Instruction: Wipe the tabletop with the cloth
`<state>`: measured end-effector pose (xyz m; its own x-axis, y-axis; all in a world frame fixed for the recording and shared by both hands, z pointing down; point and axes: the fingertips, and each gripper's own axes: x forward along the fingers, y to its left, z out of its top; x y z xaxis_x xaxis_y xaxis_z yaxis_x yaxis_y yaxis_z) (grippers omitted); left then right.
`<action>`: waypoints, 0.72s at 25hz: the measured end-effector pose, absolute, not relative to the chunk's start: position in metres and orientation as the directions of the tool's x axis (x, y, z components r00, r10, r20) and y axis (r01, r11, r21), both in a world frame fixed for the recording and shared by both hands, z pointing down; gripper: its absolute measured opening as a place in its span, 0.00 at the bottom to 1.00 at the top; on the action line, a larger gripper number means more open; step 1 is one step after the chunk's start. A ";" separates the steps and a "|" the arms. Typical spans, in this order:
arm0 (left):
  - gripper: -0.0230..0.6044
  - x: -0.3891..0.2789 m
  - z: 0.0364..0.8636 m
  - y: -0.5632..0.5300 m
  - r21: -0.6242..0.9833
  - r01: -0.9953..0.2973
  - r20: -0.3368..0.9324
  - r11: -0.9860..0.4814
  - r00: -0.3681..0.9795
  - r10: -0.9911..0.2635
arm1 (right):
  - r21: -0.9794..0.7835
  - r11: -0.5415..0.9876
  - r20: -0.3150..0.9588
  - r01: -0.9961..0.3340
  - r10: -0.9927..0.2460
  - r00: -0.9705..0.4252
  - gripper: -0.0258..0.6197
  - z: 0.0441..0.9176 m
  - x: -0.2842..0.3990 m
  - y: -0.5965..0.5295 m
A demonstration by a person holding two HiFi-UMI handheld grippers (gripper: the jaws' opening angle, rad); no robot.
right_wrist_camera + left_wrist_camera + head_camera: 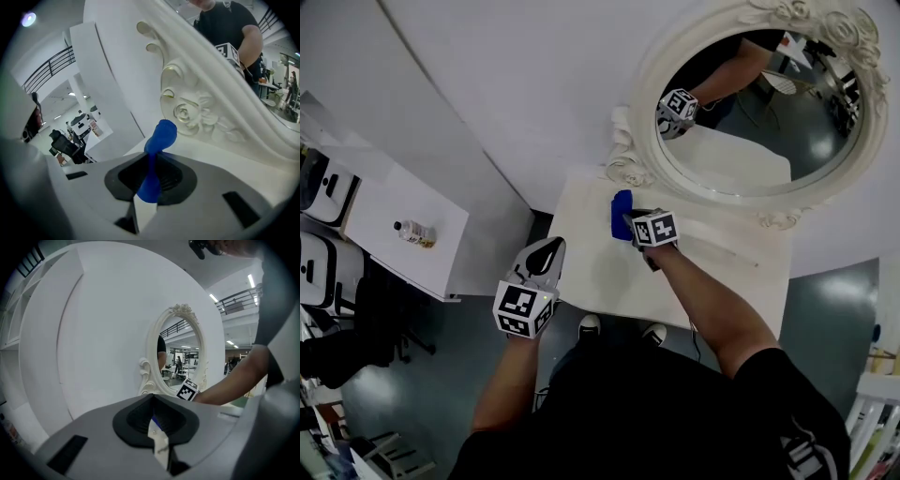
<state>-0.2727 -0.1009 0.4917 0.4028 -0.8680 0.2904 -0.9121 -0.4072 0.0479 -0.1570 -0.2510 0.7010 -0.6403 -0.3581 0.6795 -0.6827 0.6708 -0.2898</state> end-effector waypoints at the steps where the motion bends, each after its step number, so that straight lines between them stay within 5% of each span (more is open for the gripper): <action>1: 0.06 -0.280 0.493 -0.100 0.047 -0.916 0.293 -0.399 0.395 -0.871 | -0.292 0.680 0.677 -0.672 -0.350 -0.648 0.10 0.702 -0.171 -0.254; 9: 0.06 -0.328 0.507 -0.107 0.051 -0.935 0.322 -0.352 0.349 -0.880 | -0.316 0.687 0.681 -0.654 -0.316 -0.661 0.10 0.725 -0.233 -0.285; 18: 0.06 -0.332 0.516 -0.130 0.052 -0.928 0.344 -0.368 0.363 -0.866 | -0.304 0.624 0.749 -0.720 -0.310 -0.585 0.10 0.759 -0.213 -0.308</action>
<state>-0.3324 -0.1301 0.5157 0.3625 -0.8661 0.3442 -0.9284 -0.3681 0.0516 -0.2125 -0.3078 0.7592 -0.5854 -0.3105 0.7489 -0.7200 0.6238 -0.3041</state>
